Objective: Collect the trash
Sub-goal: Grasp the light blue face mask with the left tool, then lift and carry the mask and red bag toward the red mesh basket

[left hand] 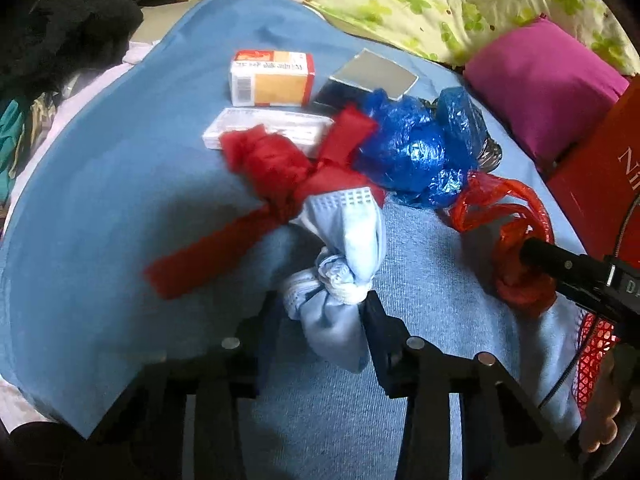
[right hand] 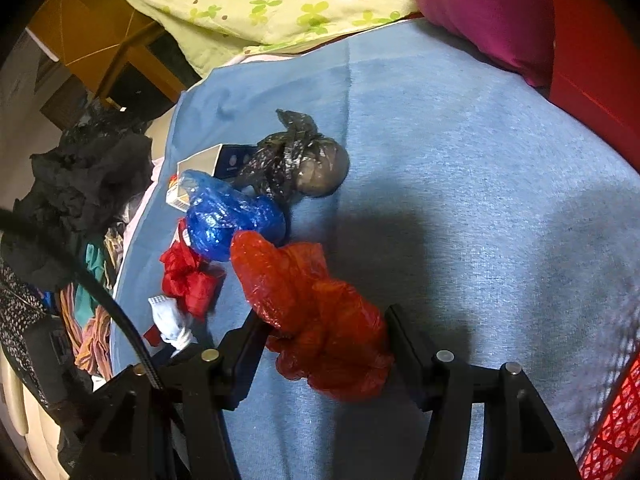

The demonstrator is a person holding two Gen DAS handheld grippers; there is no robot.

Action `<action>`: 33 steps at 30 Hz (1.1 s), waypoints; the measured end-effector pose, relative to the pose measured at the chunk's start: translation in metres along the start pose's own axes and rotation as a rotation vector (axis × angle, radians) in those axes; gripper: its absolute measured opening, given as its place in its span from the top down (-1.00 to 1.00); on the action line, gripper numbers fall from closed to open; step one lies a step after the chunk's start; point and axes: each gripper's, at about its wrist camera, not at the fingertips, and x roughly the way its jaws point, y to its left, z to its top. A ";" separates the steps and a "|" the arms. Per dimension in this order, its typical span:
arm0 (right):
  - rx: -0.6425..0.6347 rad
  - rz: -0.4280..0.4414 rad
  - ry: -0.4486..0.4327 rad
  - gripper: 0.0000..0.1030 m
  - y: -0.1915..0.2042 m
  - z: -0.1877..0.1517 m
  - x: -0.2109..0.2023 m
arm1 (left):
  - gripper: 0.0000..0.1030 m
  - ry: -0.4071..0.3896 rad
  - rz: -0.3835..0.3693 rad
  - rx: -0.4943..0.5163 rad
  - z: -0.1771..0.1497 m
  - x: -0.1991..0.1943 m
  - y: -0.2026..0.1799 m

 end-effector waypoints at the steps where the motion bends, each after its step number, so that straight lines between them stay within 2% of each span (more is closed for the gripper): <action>1: -0.008 0.002 -0.002 -0.20 0.001 0.000 0.000 | 0.18 -0.007 0.005 0.007 -0.001 -0.003 0.000; 5: -0.021 0.012 -0.012 -0.20 0.001 0.000 -0.003 | 0.19 -0.038 0.027 0.050 -0.008 -0.019 -0.004; 11: -0.018 0.026 -0.040 -0.20 -0.004 -0.004 -0.011 | 0.19 -0.125 0.107 0.158 -0.023 -0.046 -0.012; 16: -0.044 -0.007 -0.127 -0.20 -0.003 -0.008 -0.025 | 0.19 -0.271 0.151 0.217 -0.026 -0.067 0.002; 21: -0.059 0.000 -0.196 -0.20 0.007 -0.022 -0.037 | 0.19 -0.352 0.104 0.218 -0.035 -0.066 0.032; 24: -0.077 -0.012 -0.231 -0.20 0.016 -0.035 -0.043 | 0.19 -0.321 0.112 0.198 -0.035 -0.054 0.048; 26: -0.074 -0.015 -0.251 -0.20 0.019 -0.043 -0.046 | 0.19 -0.313 0.045 0.174 -0.031 -0.055 0.054; 28: -0.032 -0.008 -0.247 -0.20 0.014 -0.049 -0.047 | 0.19 -0.337 0.038 0.173 -0.031 -0.062 0.055; 31: 0.016 -0.039 -0.238 -0.20 0.009 -0.058 -0.047 | 0.19 -0.366 -0.012 0.178 -0.033 -0.071 0.054; 33: 0.030 -0.054 -0.228 -0.20 0.011 -0.064 -0.048 | 0.19 -0.390 -0.001 0.208 -0.038 -0.075 0.050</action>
